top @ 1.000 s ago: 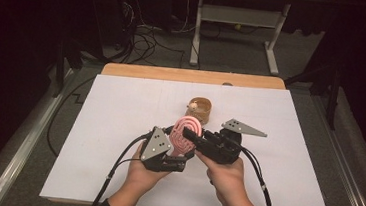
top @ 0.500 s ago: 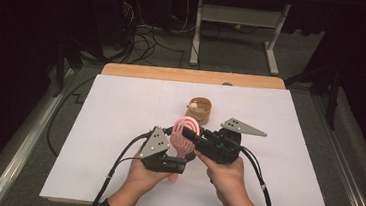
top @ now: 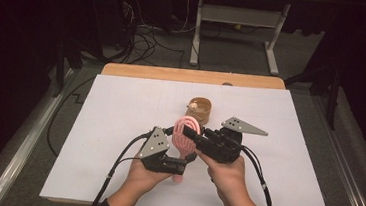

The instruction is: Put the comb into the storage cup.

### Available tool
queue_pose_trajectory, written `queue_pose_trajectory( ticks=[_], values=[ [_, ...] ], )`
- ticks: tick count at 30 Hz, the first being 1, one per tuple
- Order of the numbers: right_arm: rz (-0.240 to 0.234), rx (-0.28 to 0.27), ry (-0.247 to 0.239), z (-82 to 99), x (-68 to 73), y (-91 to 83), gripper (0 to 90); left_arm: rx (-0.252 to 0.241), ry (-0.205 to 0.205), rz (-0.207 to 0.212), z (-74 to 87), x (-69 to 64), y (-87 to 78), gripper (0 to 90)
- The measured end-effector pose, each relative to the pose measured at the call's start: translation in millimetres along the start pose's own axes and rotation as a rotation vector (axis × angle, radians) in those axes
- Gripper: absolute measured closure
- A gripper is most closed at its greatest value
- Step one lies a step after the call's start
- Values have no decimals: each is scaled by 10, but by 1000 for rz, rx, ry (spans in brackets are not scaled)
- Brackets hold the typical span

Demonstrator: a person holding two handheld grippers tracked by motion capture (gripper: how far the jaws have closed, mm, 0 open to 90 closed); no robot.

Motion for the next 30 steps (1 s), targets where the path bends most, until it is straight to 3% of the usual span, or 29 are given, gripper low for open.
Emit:
queue_pose_trajectory(
  ticks=[9,11,18,30],
  values=[
    [11,-13,-6,-48,-28,-46,673,3,-13,16,-3,5,-3,45],
    [13,-16,-6,-56,-34,-57,673,9,-22,16,-4,10,-1,0],
    [28,-27,-10,-90,-72,-106,674,5,-26,26,-21,17,-52,0],
    [58,-44,-17,-135,-134,-201,673,2,-54,-23,-24,234,-303,0]
  ],
)
Point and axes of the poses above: each handheld gripper's, and its own axes: y roughly forward along the jaws, z roughly out of its underside, x roughly to its left, the point moved 2 cm from there along y, roughly forward along the jaws, and after that the axes turned 14 degrees about -y, right-handed, at the moved point
